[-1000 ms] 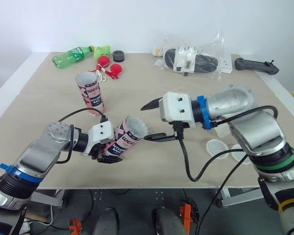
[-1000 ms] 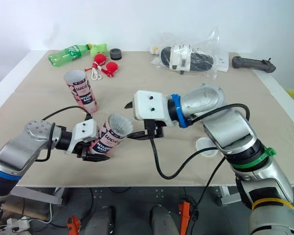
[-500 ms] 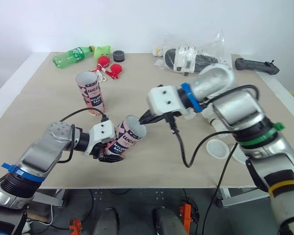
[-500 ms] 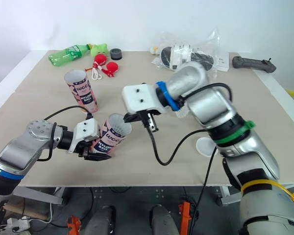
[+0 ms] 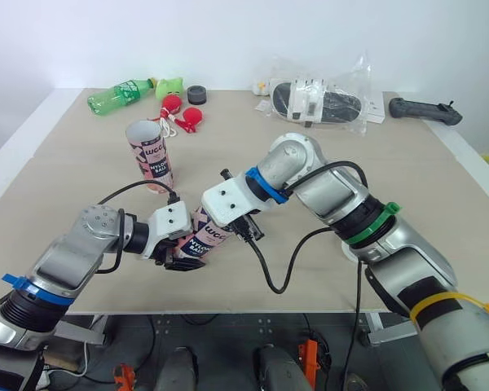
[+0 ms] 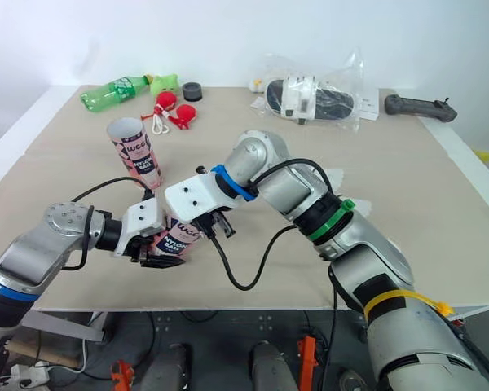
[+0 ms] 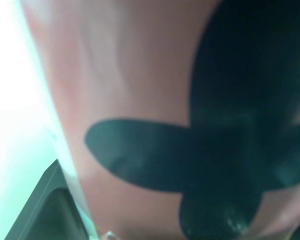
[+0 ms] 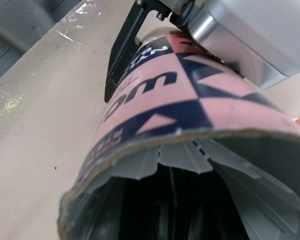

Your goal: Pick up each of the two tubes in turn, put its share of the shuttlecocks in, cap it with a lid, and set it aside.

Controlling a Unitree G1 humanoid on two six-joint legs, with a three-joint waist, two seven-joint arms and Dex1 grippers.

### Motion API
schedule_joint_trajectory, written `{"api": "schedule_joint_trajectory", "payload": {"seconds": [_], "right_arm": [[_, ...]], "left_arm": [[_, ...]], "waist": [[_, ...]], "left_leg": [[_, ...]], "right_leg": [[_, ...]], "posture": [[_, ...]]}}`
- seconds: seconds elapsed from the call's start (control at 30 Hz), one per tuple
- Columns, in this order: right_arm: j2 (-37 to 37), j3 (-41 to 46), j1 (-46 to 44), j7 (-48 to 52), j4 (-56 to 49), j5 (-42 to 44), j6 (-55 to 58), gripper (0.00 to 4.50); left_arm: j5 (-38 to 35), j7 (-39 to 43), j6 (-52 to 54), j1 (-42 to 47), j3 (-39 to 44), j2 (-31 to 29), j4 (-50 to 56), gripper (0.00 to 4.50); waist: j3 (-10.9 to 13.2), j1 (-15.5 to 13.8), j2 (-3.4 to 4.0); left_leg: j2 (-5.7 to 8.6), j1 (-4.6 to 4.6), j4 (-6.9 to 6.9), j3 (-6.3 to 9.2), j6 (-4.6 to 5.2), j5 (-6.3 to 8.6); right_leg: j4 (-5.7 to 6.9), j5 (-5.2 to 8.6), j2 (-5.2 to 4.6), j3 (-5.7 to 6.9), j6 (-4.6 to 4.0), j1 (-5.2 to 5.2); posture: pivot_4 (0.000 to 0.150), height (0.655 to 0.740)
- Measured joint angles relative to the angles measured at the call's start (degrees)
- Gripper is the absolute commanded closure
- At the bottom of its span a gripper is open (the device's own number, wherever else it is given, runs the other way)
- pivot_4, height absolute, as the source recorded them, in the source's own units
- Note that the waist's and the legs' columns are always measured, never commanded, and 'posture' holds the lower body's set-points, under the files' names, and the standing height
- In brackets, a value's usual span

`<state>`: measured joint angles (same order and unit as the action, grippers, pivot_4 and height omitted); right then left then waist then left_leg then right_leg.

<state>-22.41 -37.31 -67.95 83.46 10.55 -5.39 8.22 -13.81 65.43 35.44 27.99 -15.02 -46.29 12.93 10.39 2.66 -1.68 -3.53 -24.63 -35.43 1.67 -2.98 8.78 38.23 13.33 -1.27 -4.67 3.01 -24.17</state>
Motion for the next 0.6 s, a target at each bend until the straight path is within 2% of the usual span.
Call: {"api": "schedule_joint_trajectory", "payload": {"seconds": [0.27,0.6], "right_arm": [[-0.23,1.93,0.25,2.0,-2.1,1.1,2.98,4.46],[-8.17,11.52,-0.09,4.71,-12.42,10.33,12.24,4.46]], "left_arm": [[-0.1,0.06,0.05,-0.1,0.22,0.1,0.21,1.09],[-0.13,0.09,-0.05,-0.05,0.27,0.42,0.07,1.09]], "waist": [[0.0,-0.07,0.01],[0.01,-0.29,0.01]], "left_leg": [[-0.01,-0.07,0.0,0.0,0.0,0.0],[0.0,-0.13,0.0,0.03,-0.01,0.0]], "right_leg": [[0.03,0.03,0.01,0.0,0.0,-0.04],[0.02,0.05,-0.01,0.02,0.0,-0.1]], "posture": [[0.15,0.74],[0.15,0.74]]}}
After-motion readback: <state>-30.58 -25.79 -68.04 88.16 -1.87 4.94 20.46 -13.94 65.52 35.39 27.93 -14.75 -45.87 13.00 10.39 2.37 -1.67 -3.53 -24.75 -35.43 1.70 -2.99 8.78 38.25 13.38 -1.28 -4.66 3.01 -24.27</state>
